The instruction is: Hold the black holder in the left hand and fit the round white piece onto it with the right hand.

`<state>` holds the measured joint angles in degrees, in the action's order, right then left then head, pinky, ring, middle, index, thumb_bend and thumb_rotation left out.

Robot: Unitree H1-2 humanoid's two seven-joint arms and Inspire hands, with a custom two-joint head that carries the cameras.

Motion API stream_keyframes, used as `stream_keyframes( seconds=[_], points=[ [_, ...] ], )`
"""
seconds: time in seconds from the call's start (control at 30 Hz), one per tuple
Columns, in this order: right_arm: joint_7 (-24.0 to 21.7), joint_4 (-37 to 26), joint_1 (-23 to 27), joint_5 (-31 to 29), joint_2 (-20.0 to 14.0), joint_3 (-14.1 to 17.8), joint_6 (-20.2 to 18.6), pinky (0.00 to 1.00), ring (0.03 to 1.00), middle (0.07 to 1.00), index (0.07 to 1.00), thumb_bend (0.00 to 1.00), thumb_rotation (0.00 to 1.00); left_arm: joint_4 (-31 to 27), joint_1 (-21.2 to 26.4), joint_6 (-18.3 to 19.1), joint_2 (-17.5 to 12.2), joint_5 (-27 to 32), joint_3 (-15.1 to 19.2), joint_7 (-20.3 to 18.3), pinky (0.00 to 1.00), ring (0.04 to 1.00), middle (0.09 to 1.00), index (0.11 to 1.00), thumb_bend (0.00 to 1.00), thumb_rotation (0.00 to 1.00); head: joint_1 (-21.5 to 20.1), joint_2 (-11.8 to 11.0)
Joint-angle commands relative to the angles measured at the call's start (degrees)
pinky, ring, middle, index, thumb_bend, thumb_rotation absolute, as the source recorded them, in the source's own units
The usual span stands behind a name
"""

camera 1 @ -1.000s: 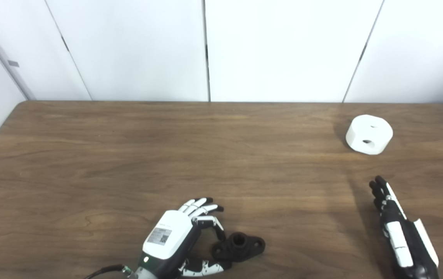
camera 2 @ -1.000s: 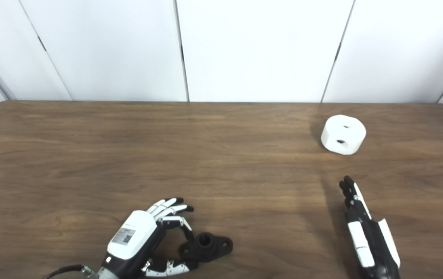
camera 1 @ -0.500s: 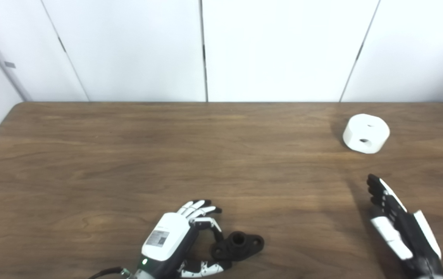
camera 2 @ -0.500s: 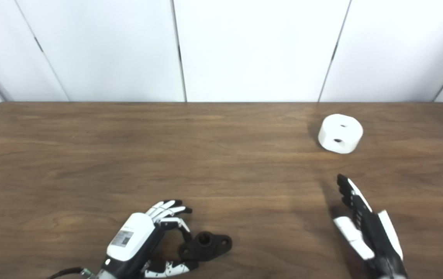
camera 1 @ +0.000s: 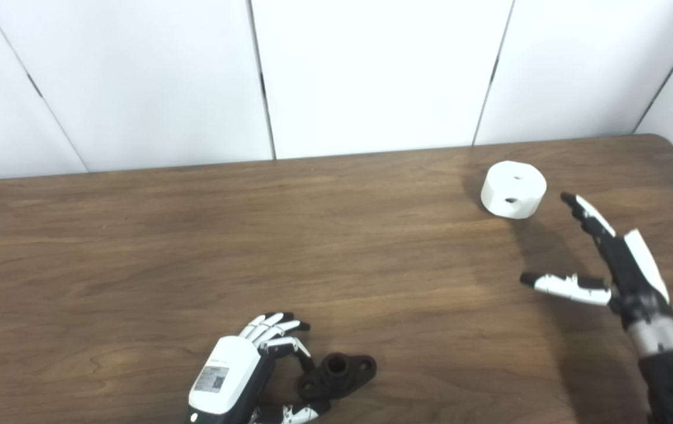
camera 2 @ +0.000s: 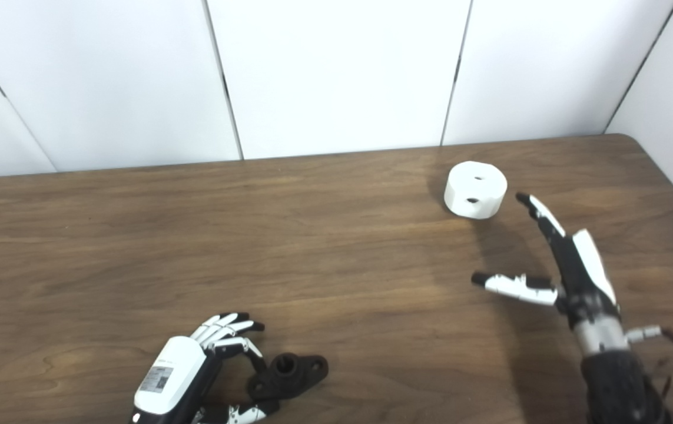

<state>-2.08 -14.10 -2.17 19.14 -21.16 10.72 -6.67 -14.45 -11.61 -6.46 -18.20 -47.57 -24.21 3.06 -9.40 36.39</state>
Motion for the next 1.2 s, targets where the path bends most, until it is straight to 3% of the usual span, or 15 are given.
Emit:
stream_keyframes(
  seconds=[0.0, 0.13, 0.23, 0.4, 0.7, 0.9, 1.17],
  points=[
    [1.4, 0.1, 3.7, 1.8, -2.2, 0.7, -0.5, 0.86, 0.91, 0.932, 0.927, 0.82, 0.3, 3.4, -2.5, 1.7, -1.3, -2.3, -1.3, -4.3, 0.89, 0.888, 0.813, 0.489, 0.52, 0.04, -0.2, -0.1],
    [1.4, 2.9, 7.6, 3.7, -3.5, -0.1, -0.4, 0.85, 0.912, 0.933, 0.932, 0.82, 0.32, 3.6, -2.8, 1.5, -1.7, -2.3, -1.2, -4.3, 0.89, 0.887, 0.815, 0.489, 0.52, 0.04, -1.7, -1.0],
    [1.2, 5.2, 11.0, 5.3, -4.3, -1.0, -1.2, 0.92, 0.951, 0.954, 0.941, 0.82, 0.31, 3.9, -2.9, 1.3, -2.1, -2.1, -1.2, -4.2, 0.89, 0.885, 0.813, 0.489, 0.52, 0.05, -2.7, -1.5],
    [1.0, 9.9, 16.2, 7.0, -5.2, -2.8, -2.4, 0.95, 0.992, 0.975, 0.942, 0.83, 0.31, 4.7, -2.6, 0.6, -2.4, -1.5, -1.0, -3.8, 0.9, 0.888, 0.811, 0.489, 0.52, 0.04, -4.0, -2.2],
    [-0.4, 19.4, 24.9, 11.2, -6.9, -8.9, -5.2, 0.92, 0.999, 0.973, 0.911, 0.86, 0.31, 5.6, -3.0, -0.8, -2.8, -0.6, -0.7, -2.7, 0.9, 0.892, 0.81, 0.488, 0.51, 0.04, -5.2, -2.6],
    [-1.2, 25.0, 28.4, 13.2, -8.8, -12.3, -5.6, 0.93, 1.0, 0.965, 0.883, 0.86, 0.32, 5.6, -3.3, -1.3, -2.9, -1.0, -0.5, -2.5, 0.9, 0.891, 0.809, 0.489, 0.52, 0.04, -5.5, -2.6],
    [-2.8, 27.1, 29.9, 13.6, -10.3, -13.8, -8.2, 0.98, 1.0, 0.979, 0.831, 0.87, 0.32, 5.2, -3.3, -1.0, -3.2, -1.0, -0.2, -3.0, 0.91, 0.895, 0.814, 0.489, 0.52, 0.04, -6.0, -2.6]
  ],
)
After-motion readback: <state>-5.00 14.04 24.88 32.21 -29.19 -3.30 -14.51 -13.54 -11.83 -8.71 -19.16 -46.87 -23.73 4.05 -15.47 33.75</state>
